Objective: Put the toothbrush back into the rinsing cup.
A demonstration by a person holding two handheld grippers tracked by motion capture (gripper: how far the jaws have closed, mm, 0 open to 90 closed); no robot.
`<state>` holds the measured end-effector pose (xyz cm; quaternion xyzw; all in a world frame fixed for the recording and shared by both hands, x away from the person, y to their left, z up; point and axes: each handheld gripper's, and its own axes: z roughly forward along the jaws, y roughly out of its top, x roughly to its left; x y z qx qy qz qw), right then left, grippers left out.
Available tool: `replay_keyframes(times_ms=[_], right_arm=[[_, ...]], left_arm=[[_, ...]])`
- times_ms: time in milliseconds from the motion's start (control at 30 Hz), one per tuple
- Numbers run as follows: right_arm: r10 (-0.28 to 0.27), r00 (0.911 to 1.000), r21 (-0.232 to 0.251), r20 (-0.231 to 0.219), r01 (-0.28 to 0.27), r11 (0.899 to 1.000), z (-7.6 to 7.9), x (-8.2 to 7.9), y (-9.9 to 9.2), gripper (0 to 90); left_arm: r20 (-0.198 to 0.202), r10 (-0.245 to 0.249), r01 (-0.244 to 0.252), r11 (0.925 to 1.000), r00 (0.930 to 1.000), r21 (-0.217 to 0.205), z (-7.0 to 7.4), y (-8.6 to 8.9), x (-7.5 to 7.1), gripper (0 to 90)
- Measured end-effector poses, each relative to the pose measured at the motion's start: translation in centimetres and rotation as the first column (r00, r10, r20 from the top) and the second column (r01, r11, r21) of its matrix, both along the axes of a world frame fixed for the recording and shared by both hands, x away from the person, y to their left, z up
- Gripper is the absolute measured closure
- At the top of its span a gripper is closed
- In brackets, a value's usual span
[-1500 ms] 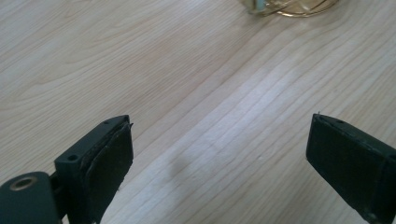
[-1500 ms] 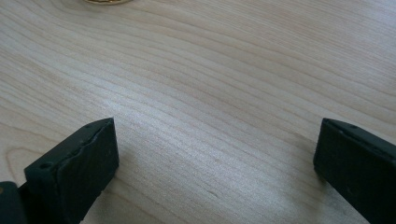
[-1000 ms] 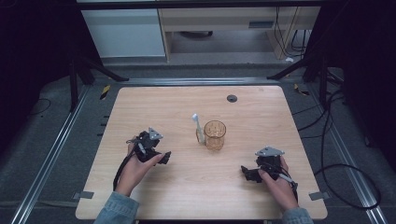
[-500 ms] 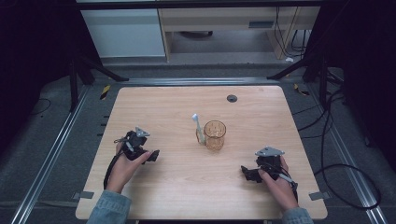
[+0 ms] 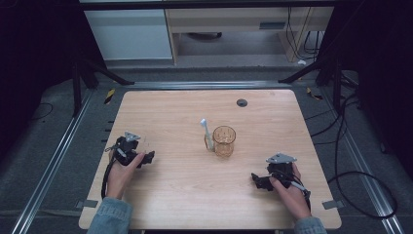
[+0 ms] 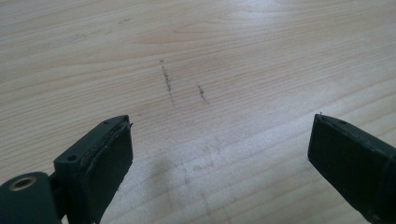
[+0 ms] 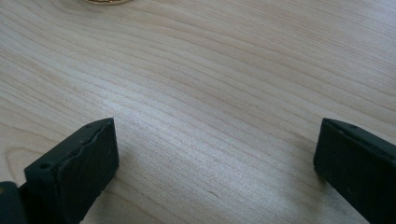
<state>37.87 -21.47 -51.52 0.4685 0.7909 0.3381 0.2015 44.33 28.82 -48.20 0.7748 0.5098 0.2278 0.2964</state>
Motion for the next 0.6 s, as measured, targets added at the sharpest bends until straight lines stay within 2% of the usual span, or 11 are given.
replay_keyframes(times_ms=[133,267,333,367,467,533,600], right_arm=[[-0.001,1.0000,-0.002,0.001,0.001,1.000,0.0,0.0,0.0,0.3],[-0.001,1.0000,-0.002,0.001,0.001,1.000,0.0,0.0,0.0,0.4],[0.000,1.0000,0.000,0.001,0.000,1.000,0.0,0.0,0.0,0.3],[-0.001,1.0000,0.000,0.001,0.001,1.000,0.0,0.0,0.0,0.4],[0.000,1.0000,0.000,0.001,0.000,1.000,0.0,0.0,0.0,0.3],[0.001,1.0000,-0.001,0.001,-0.001,1.000,0.0,0.0,0.0,0.3],[0.001,1.0000,-0.001,0.001,-0.001,1.000,0.0,0.0,0.0,0.4]], left_arm=[[0.027,0.021,-0.020,0.9994,0.9994,-0.029,-0.7,0.5,0.3,5.9],[0.049,0.014,-0.013,0.9996,0.9987,-0.024,-1.2,0.3,0.6,6.4],[0.056,0.004,-0.004,1.0000,0.9984,-0.004,-1.5,0.0,0.8,6.2],[0.055,0.004,-0.004,1.0000,0.9985,0.008,-1.7,-0.1,0.9,6.3],[0.027,0.001,-0.001,1.0000,0.9996,0.007,-2.3,-0.4,1.1,6.0],[0.020,0.005,-0.004,0.9993,0.9998,-0.037,-2.7,-0.4,1.2,2.1],[0.018,0.013,-0.013,0.9993,0.9998,-0.036,-2.7,-0.4,1.3,1.0]])
